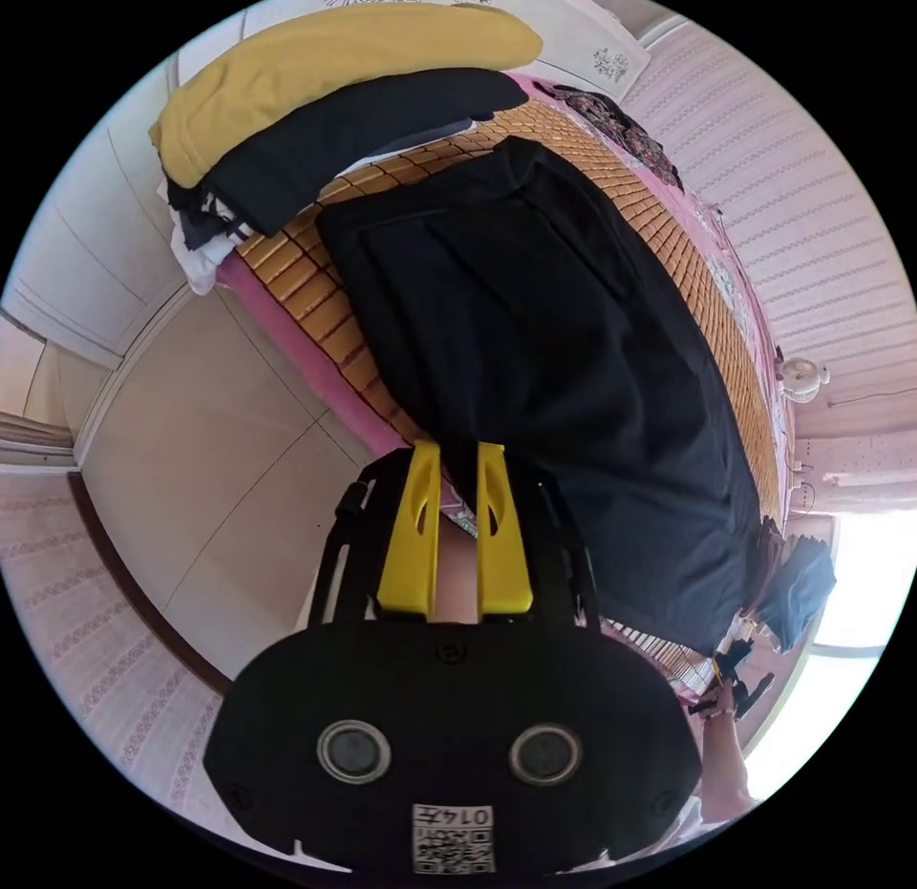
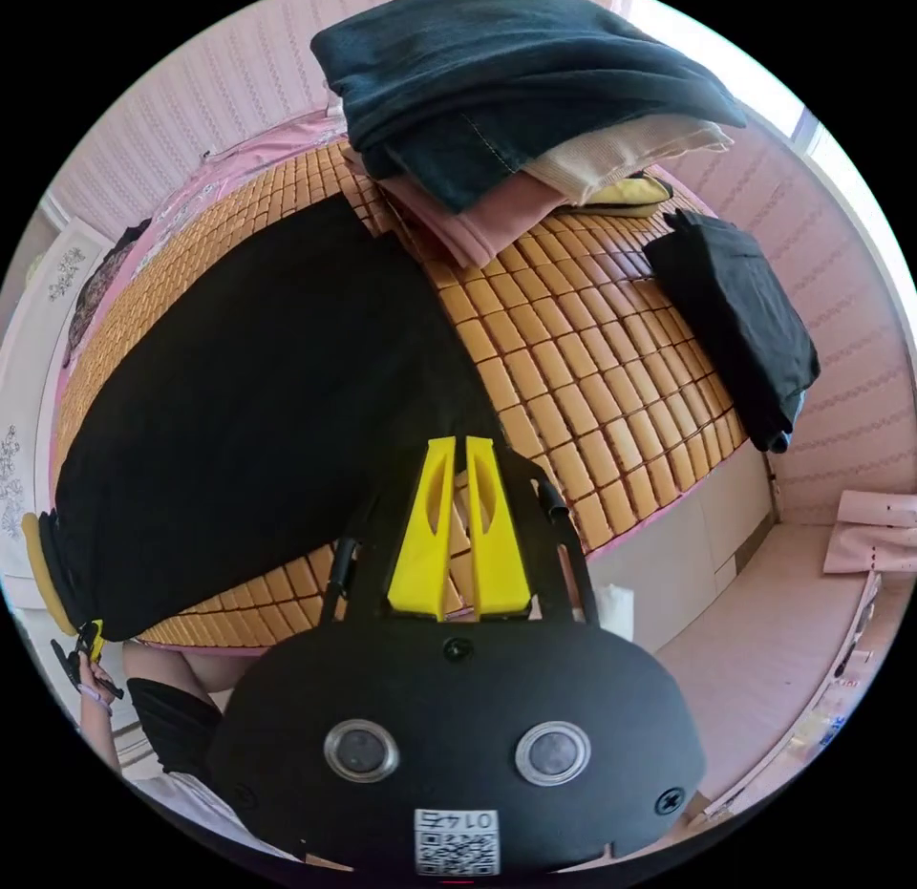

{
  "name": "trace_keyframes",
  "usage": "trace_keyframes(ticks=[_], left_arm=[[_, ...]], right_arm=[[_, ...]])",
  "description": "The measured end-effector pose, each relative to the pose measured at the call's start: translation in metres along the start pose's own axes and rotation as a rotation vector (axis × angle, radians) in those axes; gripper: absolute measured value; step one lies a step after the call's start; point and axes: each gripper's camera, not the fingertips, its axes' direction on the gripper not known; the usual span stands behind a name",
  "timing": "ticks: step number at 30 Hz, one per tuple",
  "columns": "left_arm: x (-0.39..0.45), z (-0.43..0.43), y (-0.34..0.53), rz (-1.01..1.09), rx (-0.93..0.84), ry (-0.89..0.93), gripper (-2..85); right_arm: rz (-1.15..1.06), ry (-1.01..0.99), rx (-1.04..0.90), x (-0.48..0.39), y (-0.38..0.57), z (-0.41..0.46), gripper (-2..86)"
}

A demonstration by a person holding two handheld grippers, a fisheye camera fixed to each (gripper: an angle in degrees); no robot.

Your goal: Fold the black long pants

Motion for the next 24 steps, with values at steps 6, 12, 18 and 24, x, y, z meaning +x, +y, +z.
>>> trace_keyframes(ticks=[6, 12, 18, 24], left_arm=[[0.003, -0.027, 0.002, 0.114, 0.054, 0.065, -0.8], [-0.015, -0.060, 0.035, 0.207, 0.117, 0.112, -0.7], [-0.041, -0.044, 0.055, 0.126, 0.055, 0.097, 3.2], [-0.048, -0.069, 0.059, 0.104, 0.144, -0.008, 5.6]], right_arm=[[0.030, -0.320, 0.214, 0.028, 0.025, -0.071, -0.2], [0.034, -0.311, 0.189, 0.046, 0.105, -0.089, 0.0], [0.064, -0.213, 0.089, 0.040, 0.134, -0.053, 1.4], [-0.059, -0.077, 0.169, -0.005, 0.107, -0.069, 6.2]])
